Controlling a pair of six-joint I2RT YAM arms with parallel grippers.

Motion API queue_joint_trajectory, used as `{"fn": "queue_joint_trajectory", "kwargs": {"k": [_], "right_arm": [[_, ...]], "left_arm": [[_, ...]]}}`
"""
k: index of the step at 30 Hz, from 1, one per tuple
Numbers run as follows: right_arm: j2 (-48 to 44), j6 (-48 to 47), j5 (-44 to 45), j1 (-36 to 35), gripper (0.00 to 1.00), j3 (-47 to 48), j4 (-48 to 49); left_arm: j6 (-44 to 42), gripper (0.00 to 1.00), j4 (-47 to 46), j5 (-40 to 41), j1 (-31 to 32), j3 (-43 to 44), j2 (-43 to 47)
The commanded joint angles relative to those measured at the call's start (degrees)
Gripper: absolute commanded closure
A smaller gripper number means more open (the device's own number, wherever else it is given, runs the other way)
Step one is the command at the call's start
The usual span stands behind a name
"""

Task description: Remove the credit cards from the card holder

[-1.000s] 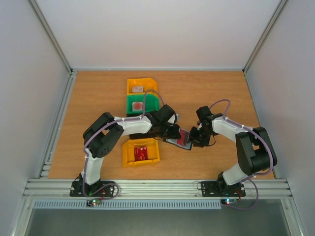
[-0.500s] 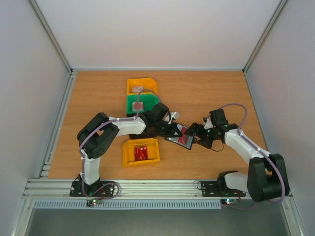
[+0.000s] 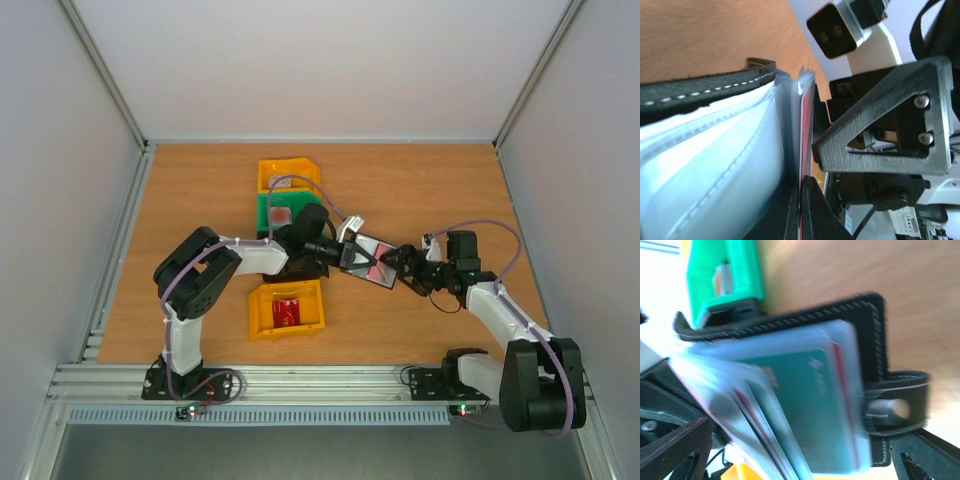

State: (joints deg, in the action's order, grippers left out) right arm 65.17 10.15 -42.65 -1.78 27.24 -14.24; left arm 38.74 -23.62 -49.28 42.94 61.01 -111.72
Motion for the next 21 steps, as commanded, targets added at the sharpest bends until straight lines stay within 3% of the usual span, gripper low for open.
{"fn": "queue_joint_trajectory", "kwargs": {"k": [1, 8, 11, 15, 21], "right_arm": [[-2.5, 0.4, -7.9, 1.0, 0.04, -1.2, 9.8], [-8.2, 0.2, -12.7, 1.0, 0.1, 2.5, 6.4], [-12.7, -1.9, -10.9, 1.0, 0.07, 5.1, -1.1], [-17.8, -3.0, -8.7, 1.0, 0.02, 8.6, -6.6], [-17.6, -6.9, -8.8, 1.0, 0.02, 16.0, -13.5]], "left_arm": [[4.0, 1.0, -18.1, -6.4, 0.0, -2.1, 2.5], [7.1, 1.0, -20.1, -7.8, -0.7, -2.7, 6.5], [7.3, 1.0, -19.8, -9.0, -0.7, -2.4, 9.6], [4.3, 1.0, -11.9, -9.6, -1.2, -0.2, 15.2], [4.1, 1.0, -10.0, -11.8, -2.9, 0.2, 18.9]]}}
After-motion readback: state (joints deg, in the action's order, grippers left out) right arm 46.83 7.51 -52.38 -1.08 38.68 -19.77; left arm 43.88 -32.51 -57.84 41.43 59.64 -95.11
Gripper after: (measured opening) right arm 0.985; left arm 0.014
